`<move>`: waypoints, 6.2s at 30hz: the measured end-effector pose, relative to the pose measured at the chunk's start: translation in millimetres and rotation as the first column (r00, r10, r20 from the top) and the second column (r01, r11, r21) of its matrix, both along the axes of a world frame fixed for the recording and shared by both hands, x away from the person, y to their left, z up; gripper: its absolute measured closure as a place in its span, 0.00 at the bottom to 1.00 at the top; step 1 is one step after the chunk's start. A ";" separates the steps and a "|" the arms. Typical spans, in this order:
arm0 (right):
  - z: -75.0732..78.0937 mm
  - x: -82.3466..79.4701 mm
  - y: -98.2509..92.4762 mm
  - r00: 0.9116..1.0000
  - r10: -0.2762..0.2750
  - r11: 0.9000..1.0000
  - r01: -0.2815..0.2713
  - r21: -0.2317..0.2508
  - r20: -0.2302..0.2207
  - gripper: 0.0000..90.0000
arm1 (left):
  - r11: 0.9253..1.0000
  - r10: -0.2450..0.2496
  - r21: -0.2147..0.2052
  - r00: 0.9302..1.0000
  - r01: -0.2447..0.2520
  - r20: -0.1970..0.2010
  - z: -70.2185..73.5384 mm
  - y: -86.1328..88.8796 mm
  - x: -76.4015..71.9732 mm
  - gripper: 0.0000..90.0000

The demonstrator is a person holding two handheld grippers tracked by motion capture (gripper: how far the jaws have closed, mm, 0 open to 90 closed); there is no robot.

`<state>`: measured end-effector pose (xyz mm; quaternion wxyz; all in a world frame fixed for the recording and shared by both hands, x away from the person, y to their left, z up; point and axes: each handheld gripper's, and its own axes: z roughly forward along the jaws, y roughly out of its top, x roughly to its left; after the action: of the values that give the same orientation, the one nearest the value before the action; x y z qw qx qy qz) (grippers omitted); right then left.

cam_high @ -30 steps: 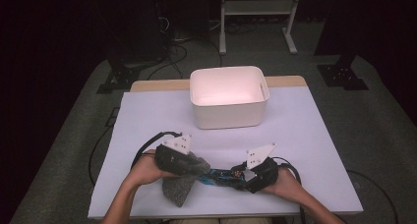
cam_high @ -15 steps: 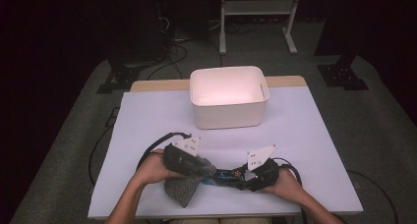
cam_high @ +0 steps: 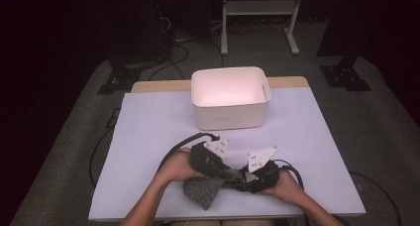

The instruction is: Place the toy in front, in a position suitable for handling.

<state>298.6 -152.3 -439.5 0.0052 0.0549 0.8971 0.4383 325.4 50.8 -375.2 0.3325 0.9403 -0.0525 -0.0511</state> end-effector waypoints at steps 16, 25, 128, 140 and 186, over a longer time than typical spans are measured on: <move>-0.5 -0.2 -0.3 1.000 -0.005 1.000 0.005 0.004 -0.002 0.63 | 0.999 -0.043 0.019 0.999 0.042 0.018 1.2 -20.1 -0.7 0.87; -0.3 -0.3 -0.2 1.000 -0.005 1.000 0.006 0.002 -0.004 0.63 | 0.999 0.047 0.005 0.998 -0.047 0.028 0.5 33.7 -4.1 0.87; 6.3 13.4 -11.8 0.997 -0.020 0.999 0.023 0.030 -0.075 0.51 | 0.992 0.113 -0.055 0.993 -0.114 -0.017 -4.3 74.8 -0.2 0.86; 3.2 13.6 -3.5 0.996 -0.009 0.999 0.012 0.031 -0.088 0.48 | 0.994 0.100 -0.052 0.995 -0.101 -0.025 -4.1 68.6 1.4 0.86; 13.2 18.3 -10.3 0.984 -0.013 0.999 0.021 0.045 -0.179 0.42 | 0.998 0.056 -0.033 0.994 -0.060 -0.095 -7.4 58.7 -9.5 0.86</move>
<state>316.9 -162.7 -426.3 -0.0726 0.1016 0.8830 0.4524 315.9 109.5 -382.6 0.3529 0.9318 -0.0103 -0.0846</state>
